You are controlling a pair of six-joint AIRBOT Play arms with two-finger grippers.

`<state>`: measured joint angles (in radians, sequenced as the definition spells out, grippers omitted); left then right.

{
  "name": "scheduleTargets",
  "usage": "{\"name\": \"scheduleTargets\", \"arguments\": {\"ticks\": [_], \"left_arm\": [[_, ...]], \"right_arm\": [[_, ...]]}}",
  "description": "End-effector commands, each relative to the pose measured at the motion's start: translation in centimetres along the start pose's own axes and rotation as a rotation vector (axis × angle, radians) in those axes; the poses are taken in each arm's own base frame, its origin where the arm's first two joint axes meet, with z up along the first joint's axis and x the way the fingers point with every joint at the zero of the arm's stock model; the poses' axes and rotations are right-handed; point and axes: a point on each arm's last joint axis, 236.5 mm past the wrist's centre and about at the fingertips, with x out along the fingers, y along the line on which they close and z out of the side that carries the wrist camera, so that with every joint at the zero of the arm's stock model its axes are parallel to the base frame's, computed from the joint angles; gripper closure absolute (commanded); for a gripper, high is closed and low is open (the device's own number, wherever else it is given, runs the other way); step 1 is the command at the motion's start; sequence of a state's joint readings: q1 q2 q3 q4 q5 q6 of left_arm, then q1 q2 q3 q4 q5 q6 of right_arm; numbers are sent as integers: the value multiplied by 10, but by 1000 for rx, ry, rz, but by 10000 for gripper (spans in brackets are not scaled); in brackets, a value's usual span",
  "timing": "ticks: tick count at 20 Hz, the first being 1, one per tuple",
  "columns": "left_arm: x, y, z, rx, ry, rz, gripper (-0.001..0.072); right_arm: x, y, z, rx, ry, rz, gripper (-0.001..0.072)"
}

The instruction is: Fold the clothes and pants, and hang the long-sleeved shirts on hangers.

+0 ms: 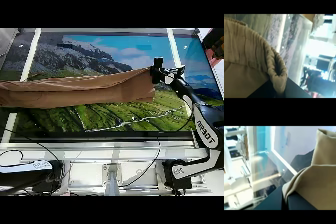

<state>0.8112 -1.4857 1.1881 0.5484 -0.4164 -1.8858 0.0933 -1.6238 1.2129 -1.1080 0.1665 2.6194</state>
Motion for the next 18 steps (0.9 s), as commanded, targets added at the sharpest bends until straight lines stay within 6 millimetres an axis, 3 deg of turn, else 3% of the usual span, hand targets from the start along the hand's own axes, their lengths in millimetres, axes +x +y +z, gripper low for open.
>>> {"name": "scheduleTargets", "arguments": {"ticks": [1, 4, 8, 13, 18], "left_arm": [[22, 16, -6, -36, -14, 19, 654], [33, 28, -10, -39, -20, 38, 653], [40, 17, -11, -12, -84, 6, 654], [44, -3, -22, 50, -166, -50, 653], [44, -11, -24, 111, -207, -73, 632]], "right_arm": [[14, -10, 1, 54, -12, -1, 699], [17, 1, 11, 54, -54, 63, 699], [14, 23, 24, 53, -110, 162, 699], [21, 12, 21, 48, -104, 139, 699], [24, 15, 21, 41, -121, 171, 697]]}}
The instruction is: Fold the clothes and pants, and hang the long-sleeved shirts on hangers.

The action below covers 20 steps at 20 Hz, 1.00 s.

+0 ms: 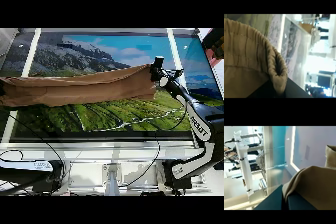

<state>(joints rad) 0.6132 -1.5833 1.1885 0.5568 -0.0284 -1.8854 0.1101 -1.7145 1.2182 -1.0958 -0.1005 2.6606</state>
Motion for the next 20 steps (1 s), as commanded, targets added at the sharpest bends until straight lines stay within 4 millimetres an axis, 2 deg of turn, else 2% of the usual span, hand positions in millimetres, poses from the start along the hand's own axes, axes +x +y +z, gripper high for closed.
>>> {"name": "scheduleTargets", "arguments": {"ticks": [1, 2, 3, 4, 5, 6, 8, 12, 14, 17, 18, 19, 20], "left_arm": [[0, -7, 3, 65, -38, -21, 515], [0, -6, 4, 100, -40, -20, 417], [0, -7, 4, 134, -39, -20, 299], [0, -7, 4, 151, -39, -20, 183], [0, -7, 4, 161, -40, -21, 146], [0, -7, 4, 162, -40, -20, 147], [-1, -8, 3, 283, -33, -19, 148], [-10, -10, -2, 711, 5, -1, 149], [-16, 1, 5, 822, 40, 52, 149], [-30, 48, 28, 774, 140, 215, 146], [-37, 66, 37, 750, 177, 274, 95], [-44, 82, 48, 711, 201, 329, 1], [-51, 95, 57, 668, 216, 370, 1]], "right_arm": [[2, 3, 0, -6, -10, 22, 694], [2, 3, 0, -7, -10, 22, 636], [2, 3, 0, -11, -9, 22, 487], [2, 3, 0, -14, -9, 22, 304], [2, 3, 0, -15, -9, 22, 183], [2, 4, 0, -23, -9, 23, 148], [1, 5, -1, -70, -4, 27, 149], [-2, 5, -6, -272, 18, 12, 149], [-5, 2, -10, -372, 38, -15, 149], [-10, -8, -16, -472, 81, -68, 149], [-12, -12, -18, -486, 98, -89, 148], [-14, -17, -21, -505, 113, -108, 147], [-16, -20, -22, -528, 128, -124, 147]]}}
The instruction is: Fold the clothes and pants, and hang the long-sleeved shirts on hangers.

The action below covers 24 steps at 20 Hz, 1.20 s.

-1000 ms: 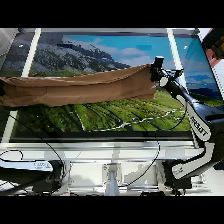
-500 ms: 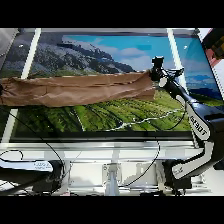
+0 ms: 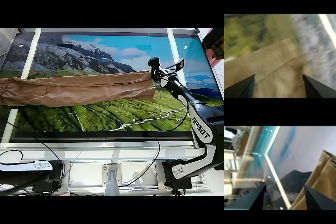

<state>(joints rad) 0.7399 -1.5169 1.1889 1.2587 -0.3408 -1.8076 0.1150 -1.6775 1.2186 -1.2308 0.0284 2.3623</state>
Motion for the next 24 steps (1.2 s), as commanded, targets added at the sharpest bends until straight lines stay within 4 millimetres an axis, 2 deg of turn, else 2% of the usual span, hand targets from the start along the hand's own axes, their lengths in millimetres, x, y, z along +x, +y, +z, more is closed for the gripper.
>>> {"name": "scheduleTargets", "arguments": {"ticks": [1, 4, 6, 8, 11, 16, 19, 21, 24], "left_arm": [[-16, 64, -20, -76, 175, 131, 2], [-30, 106, -24, -155, 241, 198, 2], [-34, 120, -21, -160, 248, 206, 0], [-32, 117, -9, -183, 213, 150, 0], [-21, 101, 4, -248, 155, 53, 0], [12, 101, -23, -388, 209, 15, 1], [28, 96, -27, -325, 194, -34, 10], [38, 93, -28, -377, 171, -52, 9], [53, 94, -39, -417, 172, -48, 9]], "right_arm": [[-5, -11, -15, -121, 76, -62, 147], [-8, -14, -19, -148, 97, -75, 147], [-9, -12, -18, -148, 96, -73, 147], [-10, -10, -17, -148, 94, -69, 147], [-11, -8, -16, -148, 92, -66, 147], [-11, -8, -16, -147, 91, -66, 148], [-11, -8, -16, -148, 89, -64, 148], [-11, -7, -15, -147, 87, -62, 148], [-11, -7, -15, -147, 87, -62, 148]]}}
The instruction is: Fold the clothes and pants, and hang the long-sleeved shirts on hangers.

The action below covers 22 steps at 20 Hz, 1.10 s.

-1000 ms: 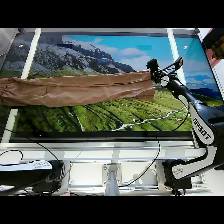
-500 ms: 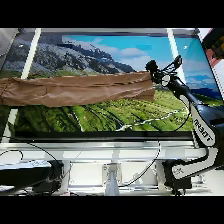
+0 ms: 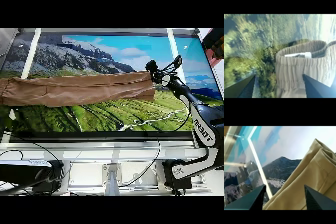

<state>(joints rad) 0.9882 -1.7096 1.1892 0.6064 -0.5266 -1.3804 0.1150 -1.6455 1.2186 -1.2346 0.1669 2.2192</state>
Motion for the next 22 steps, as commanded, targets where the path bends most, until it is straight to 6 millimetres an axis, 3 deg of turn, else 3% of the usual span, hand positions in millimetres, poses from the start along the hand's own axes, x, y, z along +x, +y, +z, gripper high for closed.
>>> {"name": "scheduleTargets", "arguments": {"ticks": [1, 11, 12, 14, 15, 17, 19, 22], "left_arm": [[19, 2, -2, -4, -28, -12, 9], [51, -26, -13, 118, -132, 10, 32], [52, -29, -11, 125, -153, 13, 89], [53, -34, -11, 136, -175, 14, 442], [53, -36, -12, 141, -182, 14, 549], [54, -39, -14, 147, -180, 11, 653], [50, -48, -17, 179, -167, -5, 653], [21, -83, -5, 294, -202, -60, 653]], "right_arm": [[0, 1, 1, 1, -2, 2, 148], [0, 1, 1, 0, -1, 2, 149], [0, 1, 1, -1, -1, 2, 149], [0, 1, 1, -14, -1, 2, 149], [0, 1, 0, -15, -1, 1, 149], [0, 1, 0, -15, -1, 1, 149], [-1, 2, 1, -20, 0, 2, 165], [-18, 25, -7, -220, 19, 34, 630]]}}
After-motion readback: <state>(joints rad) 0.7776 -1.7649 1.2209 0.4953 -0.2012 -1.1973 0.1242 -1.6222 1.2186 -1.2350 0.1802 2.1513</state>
